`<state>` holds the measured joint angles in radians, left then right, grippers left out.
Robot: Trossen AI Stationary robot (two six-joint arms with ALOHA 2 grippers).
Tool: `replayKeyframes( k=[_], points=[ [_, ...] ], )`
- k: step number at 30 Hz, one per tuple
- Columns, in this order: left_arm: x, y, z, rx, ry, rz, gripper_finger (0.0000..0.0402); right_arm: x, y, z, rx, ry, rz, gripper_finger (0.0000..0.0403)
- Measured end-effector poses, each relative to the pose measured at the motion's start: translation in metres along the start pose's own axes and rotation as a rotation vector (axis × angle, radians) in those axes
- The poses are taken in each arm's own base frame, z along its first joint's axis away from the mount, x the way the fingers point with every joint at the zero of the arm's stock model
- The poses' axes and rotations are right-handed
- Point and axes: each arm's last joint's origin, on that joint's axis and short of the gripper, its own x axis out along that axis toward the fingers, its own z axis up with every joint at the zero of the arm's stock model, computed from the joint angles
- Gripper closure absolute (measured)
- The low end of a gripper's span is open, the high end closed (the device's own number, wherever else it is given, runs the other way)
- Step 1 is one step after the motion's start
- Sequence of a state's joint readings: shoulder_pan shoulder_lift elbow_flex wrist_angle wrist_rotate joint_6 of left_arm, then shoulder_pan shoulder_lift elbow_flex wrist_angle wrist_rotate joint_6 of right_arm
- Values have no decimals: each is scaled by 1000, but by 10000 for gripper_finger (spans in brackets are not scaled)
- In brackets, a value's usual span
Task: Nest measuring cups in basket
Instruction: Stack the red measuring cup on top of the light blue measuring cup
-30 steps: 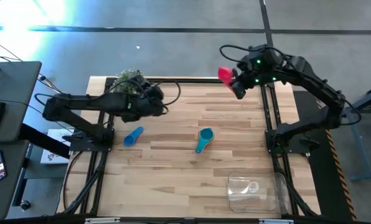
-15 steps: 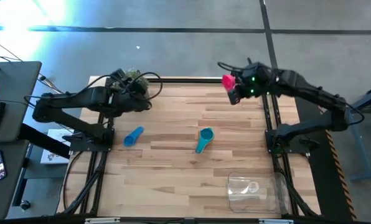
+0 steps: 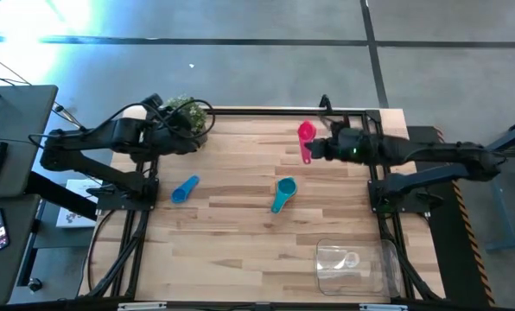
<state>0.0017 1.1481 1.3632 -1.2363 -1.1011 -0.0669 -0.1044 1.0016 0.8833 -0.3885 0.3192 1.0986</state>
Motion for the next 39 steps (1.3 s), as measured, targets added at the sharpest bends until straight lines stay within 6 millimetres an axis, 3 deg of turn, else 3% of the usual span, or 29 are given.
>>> replayKeyframes(
  k=[11,28,39],
  points=[
    [-1,1,-5,32,21,2,316,4,2,-71,214,-232,37,403],
    [-1,0,-5,34,27,-50,316,50,4,-172,404,-201,66,403],
    [-1,-1,-5,34,29,-76,316,65,-8,-210,559,-215,81,403]
  ],
)
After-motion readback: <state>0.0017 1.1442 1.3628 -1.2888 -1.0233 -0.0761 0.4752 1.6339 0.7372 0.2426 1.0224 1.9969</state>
